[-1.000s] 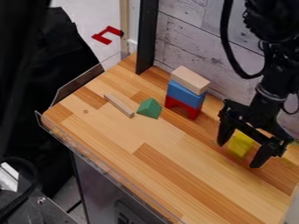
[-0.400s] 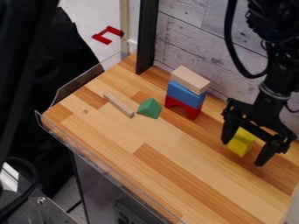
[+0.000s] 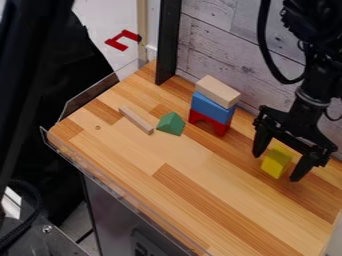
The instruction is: Put the yellow block on top of the red arck
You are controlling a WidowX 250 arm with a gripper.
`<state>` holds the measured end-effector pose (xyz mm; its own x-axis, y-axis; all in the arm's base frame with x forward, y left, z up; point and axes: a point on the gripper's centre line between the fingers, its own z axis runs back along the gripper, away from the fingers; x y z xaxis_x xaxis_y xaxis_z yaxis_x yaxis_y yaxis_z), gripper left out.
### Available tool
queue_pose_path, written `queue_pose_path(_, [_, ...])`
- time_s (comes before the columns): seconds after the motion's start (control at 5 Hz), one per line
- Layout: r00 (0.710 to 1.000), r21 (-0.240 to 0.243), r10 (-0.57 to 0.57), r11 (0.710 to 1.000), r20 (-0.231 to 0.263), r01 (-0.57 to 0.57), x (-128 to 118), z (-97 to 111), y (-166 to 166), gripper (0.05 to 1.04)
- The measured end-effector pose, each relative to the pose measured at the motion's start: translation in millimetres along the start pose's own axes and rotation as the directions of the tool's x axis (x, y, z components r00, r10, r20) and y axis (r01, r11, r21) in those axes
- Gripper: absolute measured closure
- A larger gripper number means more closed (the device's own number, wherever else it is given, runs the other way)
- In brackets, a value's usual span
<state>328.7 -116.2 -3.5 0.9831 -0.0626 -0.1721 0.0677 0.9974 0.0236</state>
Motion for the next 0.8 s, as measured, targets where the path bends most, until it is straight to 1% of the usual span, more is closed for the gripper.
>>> queue_pose_path(0.2, [1.000, 0.020, 0.014, 1.000, -0.017, -0.014, 1.7, -2.7, 3.2, 0.083])
queue_pose_path(0.4, [1.000, 0.019, 0.020, 1.000, -0.009, -0.020, 4.3, 0.1, 3.2, 0.084])
queue_pose_path(0.6, [0.999, 0.016, 0.028, 0.999, -0.029, -0.027, 4.6, -5.2, 3.8, 0.083])
queue_pose_path(0.8, [0.998, -0.012, 0.039, 0.999, -0.043, -0.040, 5.9, -9.0, 2.6, 0.083])
